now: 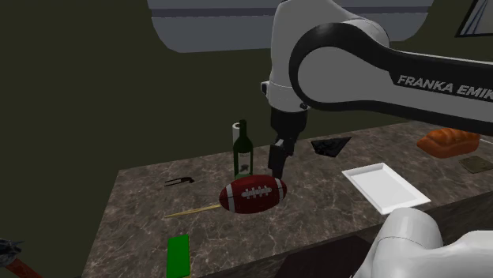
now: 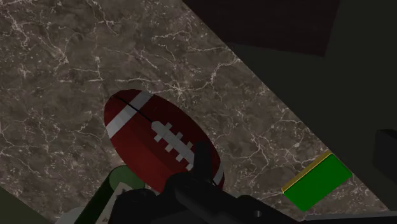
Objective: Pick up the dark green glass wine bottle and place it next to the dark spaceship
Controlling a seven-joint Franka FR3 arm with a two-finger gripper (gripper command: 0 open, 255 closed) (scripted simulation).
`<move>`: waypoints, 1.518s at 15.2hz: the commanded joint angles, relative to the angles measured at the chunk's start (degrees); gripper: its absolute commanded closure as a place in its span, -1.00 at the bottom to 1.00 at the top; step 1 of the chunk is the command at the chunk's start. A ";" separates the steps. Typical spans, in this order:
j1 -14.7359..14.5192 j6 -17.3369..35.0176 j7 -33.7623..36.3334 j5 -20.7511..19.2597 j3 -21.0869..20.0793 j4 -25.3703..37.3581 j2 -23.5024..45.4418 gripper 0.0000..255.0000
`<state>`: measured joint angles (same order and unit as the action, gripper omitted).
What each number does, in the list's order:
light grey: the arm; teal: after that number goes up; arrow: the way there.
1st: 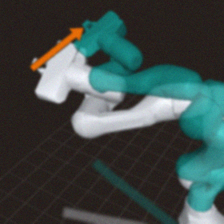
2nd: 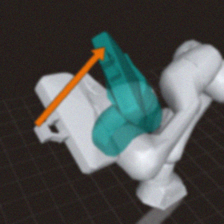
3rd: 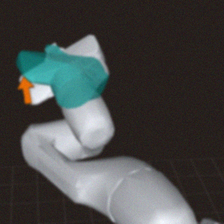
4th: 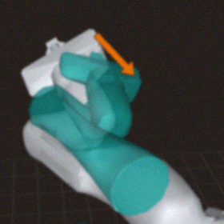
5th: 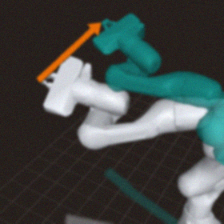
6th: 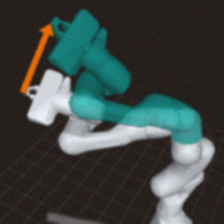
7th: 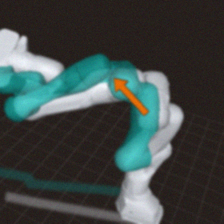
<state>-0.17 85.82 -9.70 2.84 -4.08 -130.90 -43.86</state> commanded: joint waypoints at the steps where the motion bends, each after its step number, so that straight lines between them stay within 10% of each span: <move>1: 0.00 0.00 0.00 0.00 0.00 0.00 0.00 -1.00; 23: 3.40 20.93 -24.01 -2.70 14.47 22.68 37.18 -1.00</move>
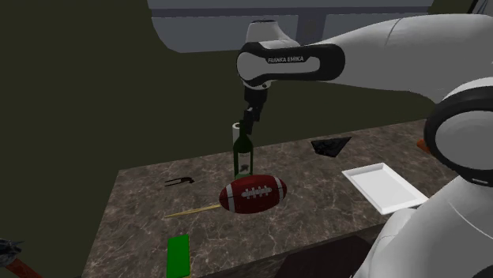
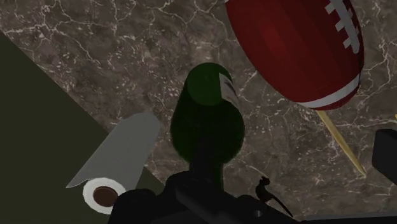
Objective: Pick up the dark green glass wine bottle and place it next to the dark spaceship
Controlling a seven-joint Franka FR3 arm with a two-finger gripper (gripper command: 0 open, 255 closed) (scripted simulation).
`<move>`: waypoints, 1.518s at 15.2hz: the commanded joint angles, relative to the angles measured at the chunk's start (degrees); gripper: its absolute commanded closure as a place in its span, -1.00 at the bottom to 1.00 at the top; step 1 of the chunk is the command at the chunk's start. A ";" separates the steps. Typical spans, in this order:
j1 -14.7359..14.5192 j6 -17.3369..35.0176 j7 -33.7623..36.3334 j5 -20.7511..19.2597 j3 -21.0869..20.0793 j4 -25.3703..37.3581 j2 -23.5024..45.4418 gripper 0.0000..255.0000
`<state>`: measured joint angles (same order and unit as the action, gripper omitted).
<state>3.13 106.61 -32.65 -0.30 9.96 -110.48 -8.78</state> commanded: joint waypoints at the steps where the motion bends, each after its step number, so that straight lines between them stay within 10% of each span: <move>1: 0.29 0.46 -2.16 0.96 0.86 4.22 4.14 -1.00; 20: 1.09 6.47 -5.64 3.08 1.82 6.25 11.55 -1.00; 21: 1.09 6.47 -5.64 3.08 1.82 6.25 11.55 1.00; 23: 1.09 6.47 -5.64 3.08 1.82 6.25 11.55 1.00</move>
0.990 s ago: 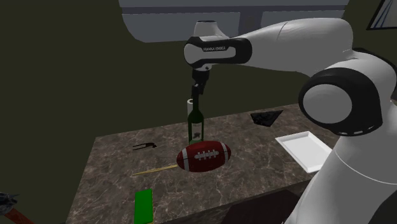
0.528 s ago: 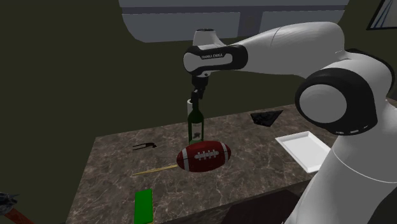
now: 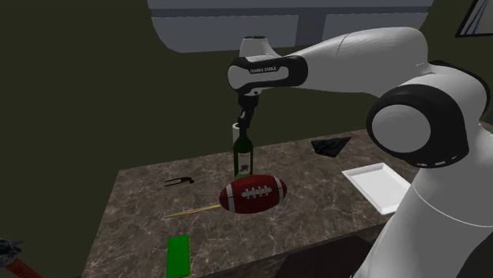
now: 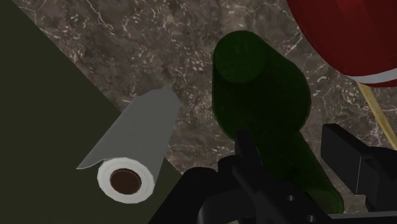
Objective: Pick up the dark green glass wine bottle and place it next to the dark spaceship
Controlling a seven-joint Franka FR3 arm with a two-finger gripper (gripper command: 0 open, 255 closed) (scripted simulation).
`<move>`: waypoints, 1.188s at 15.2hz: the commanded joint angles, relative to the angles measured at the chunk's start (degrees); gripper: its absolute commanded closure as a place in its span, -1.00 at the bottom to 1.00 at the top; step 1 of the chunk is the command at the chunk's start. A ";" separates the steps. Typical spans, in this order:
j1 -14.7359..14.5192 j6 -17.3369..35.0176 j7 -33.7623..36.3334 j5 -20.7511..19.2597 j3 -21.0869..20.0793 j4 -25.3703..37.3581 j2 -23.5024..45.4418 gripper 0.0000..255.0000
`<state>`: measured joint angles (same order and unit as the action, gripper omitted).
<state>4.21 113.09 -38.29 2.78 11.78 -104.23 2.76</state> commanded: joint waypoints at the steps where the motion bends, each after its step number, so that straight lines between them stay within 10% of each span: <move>1: 0.00 0.00 0.00 0.00 0.00 -0.02 0.01 1.00; 18: 0.06 -8.44 0.31 -0.15 0.05 8.32 -0.10 1.00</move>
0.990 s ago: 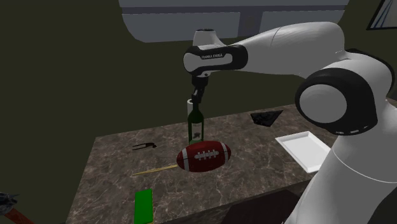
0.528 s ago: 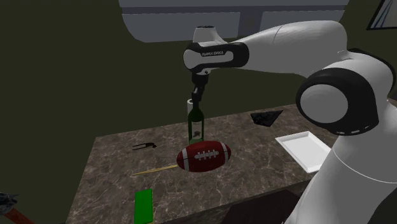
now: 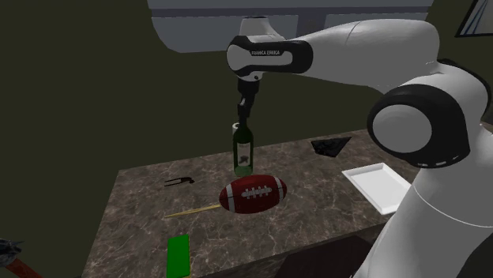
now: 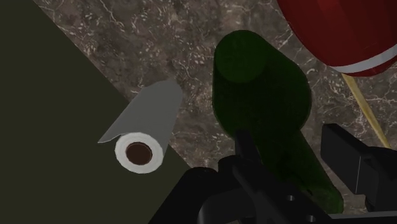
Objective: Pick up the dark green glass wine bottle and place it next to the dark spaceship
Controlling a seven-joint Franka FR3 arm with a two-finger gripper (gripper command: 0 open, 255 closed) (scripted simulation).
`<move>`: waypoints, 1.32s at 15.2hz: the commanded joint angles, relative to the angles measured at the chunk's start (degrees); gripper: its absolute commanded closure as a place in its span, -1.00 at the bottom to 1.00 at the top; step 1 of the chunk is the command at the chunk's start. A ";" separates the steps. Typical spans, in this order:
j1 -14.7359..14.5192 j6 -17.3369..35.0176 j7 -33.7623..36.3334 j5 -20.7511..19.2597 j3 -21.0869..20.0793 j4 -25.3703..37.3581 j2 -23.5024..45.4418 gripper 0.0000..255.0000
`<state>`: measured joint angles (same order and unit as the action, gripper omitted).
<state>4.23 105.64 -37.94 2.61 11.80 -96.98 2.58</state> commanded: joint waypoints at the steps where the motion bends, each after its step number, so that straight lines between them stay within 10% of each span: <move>1: 0.05 -1.78 -0.01 0.02 0.04 1.93 0.14 1.00; 12: 0.29 -10.77 0.02 0.38 0.20 12.67 1.94 1.00; 20: 4.79 -9.69 -8.97 -0.45 4.57 3.98 -5.50 1.00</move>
<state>8.42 95.83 -45.61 2.36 15.76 -91.71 -1.72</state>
